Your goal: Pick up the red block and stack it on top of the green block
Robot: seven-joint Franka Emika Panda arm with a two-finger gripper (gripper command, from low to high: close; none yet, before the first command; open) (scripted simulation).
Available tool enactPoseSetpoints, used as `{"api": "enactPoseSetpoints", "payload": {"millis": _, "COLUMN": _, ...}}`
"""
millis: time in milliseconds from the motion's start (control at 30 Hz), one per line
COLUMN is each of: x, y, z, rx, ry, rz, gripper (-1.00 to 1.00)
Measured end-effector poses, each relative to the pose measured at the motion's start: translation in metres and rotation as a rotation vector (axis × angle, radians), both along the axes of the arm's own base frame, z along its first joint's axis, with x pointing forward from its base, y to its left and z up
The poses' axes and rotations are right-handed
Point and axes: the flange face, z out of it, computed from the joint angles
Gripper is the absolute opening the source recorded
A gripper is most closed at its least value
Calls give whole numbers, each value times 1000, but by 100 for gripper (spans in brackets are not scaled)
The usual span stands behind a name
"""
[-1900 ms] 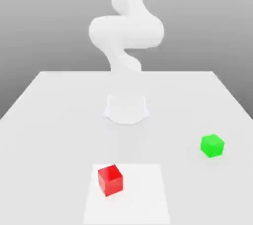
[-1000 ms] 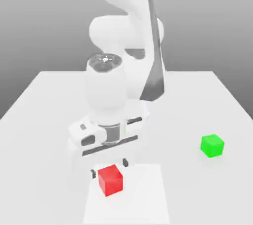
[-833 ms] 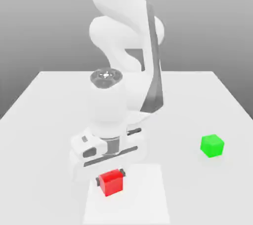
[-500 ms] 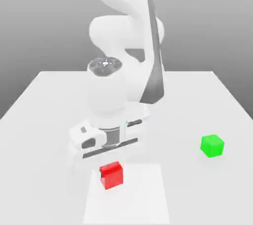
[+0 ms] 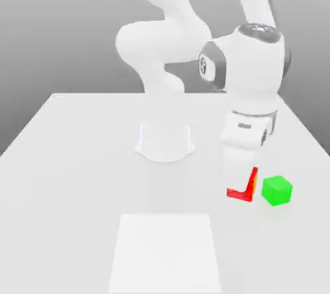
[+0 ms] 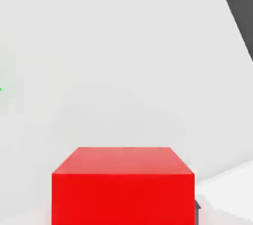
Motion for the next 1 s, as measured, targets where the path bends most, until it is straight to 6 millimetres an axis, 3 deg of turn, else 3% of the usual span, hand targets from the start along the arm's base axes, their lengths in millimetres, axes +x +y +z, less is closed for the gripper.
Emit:
{"api": "enactPoseSetpoints", "payload": {"millis": 167, "x": -67, "y": 62, "z": -2, "rx": -12, "ry": 4, "rz": 338, "gripper": -100}}
{"api": "enactPoseSetpoints", "payload": {"millis": 233, "x": -82, "y": 72, "z": -4, "rx": -22, "ry": 4, "rz": 406, "gripper": -100}}
{"api": "enactPoseSetpoints", "payload": {"millis": 567, "x": -76, "y": 76, "z": -24, "rx": -61, "ry": -12, "rz": 417, "gripper": -100}}
{"api": "enactPoseSetpoints", "payload": {"millis": 967, "x": -86, "y": 76, "z": -68, "rx": -25, "ry": -1, "rz": 431, "gripper": -100}}
{"api": "enactPoseSetpoints", "payload": {"millis": 1000, "x": -87, "y": 76, "z": -71, "rx": -21, "ry": 2, "rz": 431, "gripper": 100}}
